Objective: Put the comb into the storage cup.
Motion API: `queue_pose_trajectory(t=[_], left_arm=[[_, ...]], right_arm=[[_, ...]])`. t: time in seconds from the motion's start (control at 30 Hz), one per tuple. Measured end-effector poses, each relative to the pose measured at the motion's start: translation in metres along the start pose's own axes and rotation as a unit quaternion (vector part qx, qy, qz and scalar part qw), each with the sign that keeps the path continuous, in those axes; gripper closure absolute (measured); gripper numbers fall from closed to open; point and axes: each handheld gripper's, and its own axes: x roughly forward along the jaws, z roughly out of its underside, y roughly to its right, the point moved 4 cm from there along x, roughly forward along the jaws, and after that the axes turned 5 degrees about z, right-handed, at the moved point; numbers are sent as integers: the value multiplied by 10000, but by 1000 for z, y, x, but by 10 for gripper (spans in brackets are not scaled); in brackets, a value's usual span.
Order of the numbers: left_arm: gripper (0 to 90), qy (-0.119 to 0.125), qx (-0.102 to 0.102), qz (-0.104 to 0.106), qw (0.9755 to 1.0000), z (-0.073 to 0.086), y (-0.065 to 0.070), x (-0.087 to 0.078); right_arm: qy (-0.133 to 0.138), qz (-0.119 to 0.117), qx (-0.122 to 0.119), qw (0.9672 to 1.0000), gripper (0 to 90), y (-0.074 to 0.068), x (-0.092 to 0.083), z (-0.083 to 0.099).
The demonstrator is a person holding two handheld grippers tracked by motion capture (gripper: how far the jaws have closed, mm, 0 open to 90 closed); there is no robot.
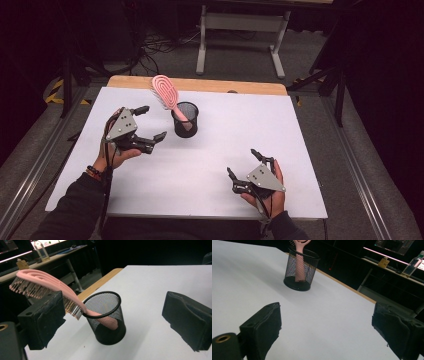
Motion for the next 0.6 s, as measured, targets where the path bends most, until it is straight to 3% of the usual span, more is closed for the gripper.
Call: queue_pose_trajectory(t=[0.6], left_arm=[[56, -57, 126, 154, 9998, 7, 15, -7]], right_arm=[[11, 17, -5, 10000, 94, 0, 0, 0]])
